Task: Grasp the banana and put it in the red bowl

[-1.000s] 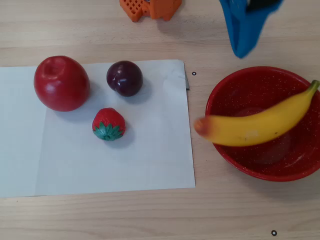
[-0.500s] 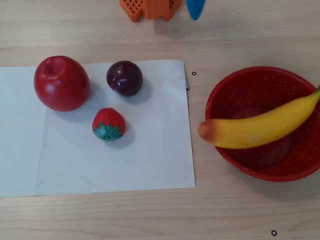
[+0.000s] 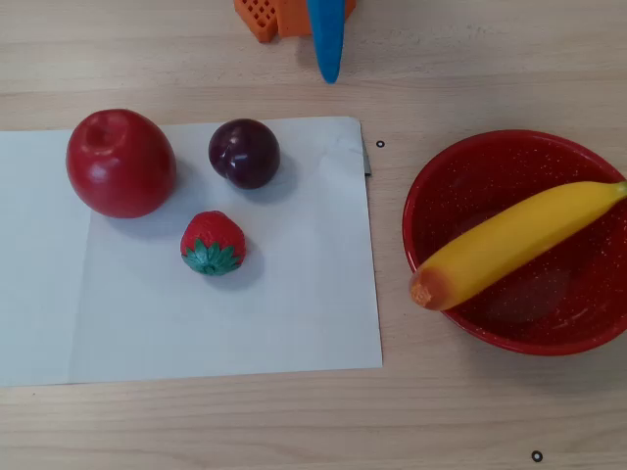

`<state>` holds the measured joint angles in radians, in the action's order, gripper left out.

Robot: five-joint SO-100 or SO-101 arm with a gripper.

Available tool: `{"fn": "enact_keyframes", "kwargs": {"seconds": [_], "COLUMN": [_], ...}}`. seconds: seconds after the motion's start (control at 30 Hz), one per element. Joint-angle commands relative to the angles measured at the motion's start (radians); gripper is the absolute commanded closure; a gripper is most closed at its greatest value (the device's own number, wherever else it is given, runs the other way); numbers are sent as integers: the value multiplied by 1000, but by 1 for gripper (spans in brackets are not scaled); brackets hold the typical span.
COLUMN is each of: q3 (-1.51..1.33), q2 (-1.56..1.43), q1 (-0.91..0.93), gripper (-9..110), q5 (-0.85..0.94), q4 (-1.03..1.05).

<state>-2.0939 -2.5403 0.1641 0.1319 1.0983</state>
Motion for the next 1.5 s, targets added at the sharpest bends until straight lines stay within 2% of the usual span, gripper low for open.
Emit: {"fn": "enact_keyframes", "kwargs": {"seconds": [0.0,0.4,0.7,0.97,1.47], "q3": [-61,-678,-1026,-1046,-1046], "q2": [-121,-471,-709,-753,-753], "q1": [-44,-66,-89,-94,-135], "gripper": [101,101,101,101,101], "q5": [-3,-34,-15,114,121], "q4": [-110,-543,-681,-482,-186]}}
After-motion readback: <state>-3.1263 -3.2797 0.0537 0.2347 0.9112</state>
